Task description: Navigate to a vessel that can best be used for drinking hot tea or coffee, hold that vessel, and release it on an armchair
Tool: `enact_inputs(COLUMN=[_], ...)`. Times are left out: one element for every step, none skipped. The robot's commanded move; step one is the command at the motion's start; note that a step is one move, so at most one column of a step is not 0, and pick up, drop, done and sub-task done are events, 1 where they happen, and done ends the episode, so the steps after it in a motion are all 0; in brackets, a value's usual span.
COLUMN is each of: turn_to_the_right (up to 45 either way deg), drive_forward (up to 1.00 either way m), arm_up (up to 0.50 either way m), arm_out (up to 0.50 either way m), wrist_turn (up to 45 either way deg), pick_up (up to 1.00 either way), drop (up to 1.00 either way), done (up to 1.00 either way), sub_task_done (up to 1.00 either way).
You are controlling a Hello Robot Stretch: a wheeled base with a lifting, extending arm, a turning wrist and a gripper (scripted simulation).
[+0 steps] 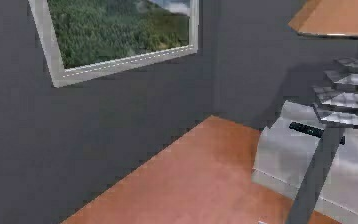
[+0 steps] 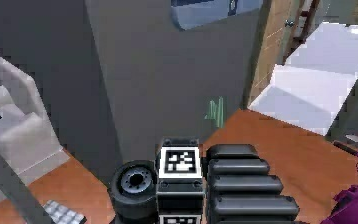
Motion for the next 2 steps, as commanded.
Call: enact_inputs(turn_to_the_right=[0.0, 30.0], drive_forward=[0.95, 0.0], arm_up=[0.0, 0.0], arm_out=[0.0, 0.0], wrist_turn=[0.0, 0.0], pick_up=[0.0, 0.0], drop=[0.0, 0.0], done=[0.0, 0.0], sub_task_done=[0.0, 0.0])
